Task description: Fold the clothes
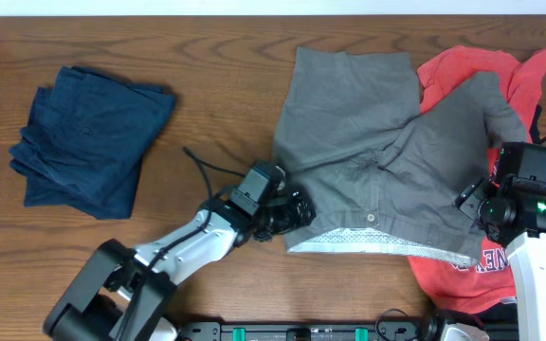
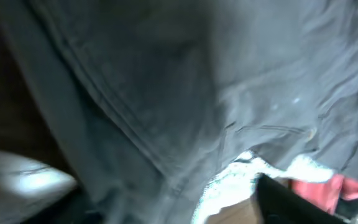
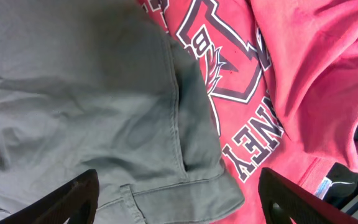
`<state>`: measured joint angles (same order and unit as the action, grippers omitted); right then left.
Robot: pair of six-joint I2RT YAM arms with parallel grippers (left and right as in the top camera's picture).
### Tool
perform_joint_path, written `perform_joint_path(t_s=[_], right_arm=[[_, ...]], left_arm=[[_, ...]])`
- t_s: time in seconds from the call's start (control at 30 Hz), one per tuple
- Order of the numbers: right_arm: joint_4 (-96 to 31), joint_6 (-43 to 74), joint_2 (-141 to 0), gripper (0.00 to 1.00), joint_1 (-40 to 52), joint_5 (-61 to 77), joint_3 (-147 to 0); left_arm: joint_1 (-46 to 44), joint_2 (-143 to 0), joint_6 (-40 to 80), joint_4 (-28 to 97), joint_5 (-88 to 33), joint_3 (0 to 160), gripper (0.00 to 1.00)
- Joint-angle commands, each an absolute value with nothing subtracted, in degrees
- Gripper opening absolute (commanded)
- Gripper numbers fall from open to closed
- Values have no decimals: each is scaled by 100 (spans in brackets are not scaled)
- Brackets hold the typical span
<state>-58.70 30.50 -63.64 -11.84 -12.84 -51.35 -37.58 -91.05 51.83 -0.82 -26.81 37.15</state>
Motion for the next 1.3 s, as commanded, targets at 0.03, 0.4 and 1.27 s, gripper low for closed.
perform_joint_path(t_s=[0.03,0.4,1.27], right_arm=[[-5878,2967,-6337,80,-1221,-1308,-5157],[-5918,2753,-6340,81,-1221,-1369,-5155],[-5824,698,-7850,40,-1076,1573,-5076]], left_arm=[[-3935,-9205,5280,-137,-2679,3682,20],[-2615,-8274,3242,1890,-2657,4082,6],[-1090,-8202,1892,5618,-3116,6248,98]])
